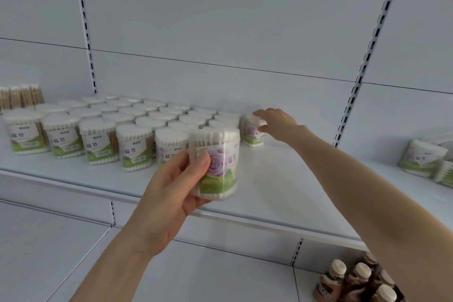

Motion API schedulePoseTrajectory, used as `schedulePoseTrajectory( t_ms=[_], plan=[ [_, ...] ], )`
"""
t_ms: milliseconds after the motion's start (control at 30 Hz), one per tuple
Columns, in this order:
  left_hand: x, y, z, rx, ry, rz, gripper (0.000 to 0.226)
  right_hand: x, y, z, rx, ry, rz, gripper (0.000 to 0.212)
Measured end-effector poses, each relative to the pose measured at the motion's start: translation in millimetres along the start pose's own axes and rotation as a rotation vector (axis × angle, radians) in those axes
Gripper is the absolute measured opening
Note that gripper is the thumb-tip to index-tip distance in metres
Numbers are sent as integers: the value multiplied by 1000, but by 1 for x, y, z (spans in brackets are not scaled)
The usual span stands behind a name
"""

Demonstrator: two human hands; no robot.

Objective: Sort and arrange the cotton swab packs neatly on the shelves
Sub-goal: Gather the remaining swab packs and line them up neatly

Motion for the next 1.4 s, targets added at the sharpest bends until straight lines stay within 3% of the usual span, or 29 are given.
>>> schedulePoseTrajectory(
  t_ms=[100, 233, 300, 400, 567, 700, 800, 1000, 1100, 1233, 1400],
  plan=[
    [-2, 9, 2, -29, -10, -26, 31, 3, -10, -12, 43, 13, 169, 56],
    [-13, 30, 7, -77, -39, -55, 29, 5, -50, -48, 259, -2, 506, 29],
    [-20, 38, 12, -81, -45, -49, 35, 1, -63, -74, 238, -8, 737, 18],
    [-30, 46, 20, -74, -54, -54, 38, -18, -81, -115, 140, -78, 956, 17],
    [-42, 60, 30, -89, -62, -4, 39, -45, -87, -159, -17, -168, 836, 41],
    [-49, 65, 35, -59, -59, 59, 45, -39, -83, -165, 23, -156, 838, 32],
    [-47, 64, 39, -47, 12, 239, 53, -25, -82, -162, 67, -106, 861, 29],
    [-47, 71, 42, -98, 153, 594, 50, -15, -66, -152, -81, -98, 825, 31],
    [-52, 72, 36, -48, 202, 977, 67, 1, -59, -131, -2, -45, 760, 27],
    [-62, 91, 28, -169, 347, 1462, 63, 11, -39, -96, 77, -2, 736, 23],
    [-63, 94, 28, -161, 446, 1433, 72, 5, -13, -62, 74, -5, 650, 28]
  ],
)
Point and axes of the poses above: each hand's wrist, its own z-axis towards the middle knuckle, its own y-axis out of the palm, x = y × z, the point moved 10 cm from there along z, towards the middle knuckle, and after that the axes turned 3 degrees about z, right-handed, at the moved point
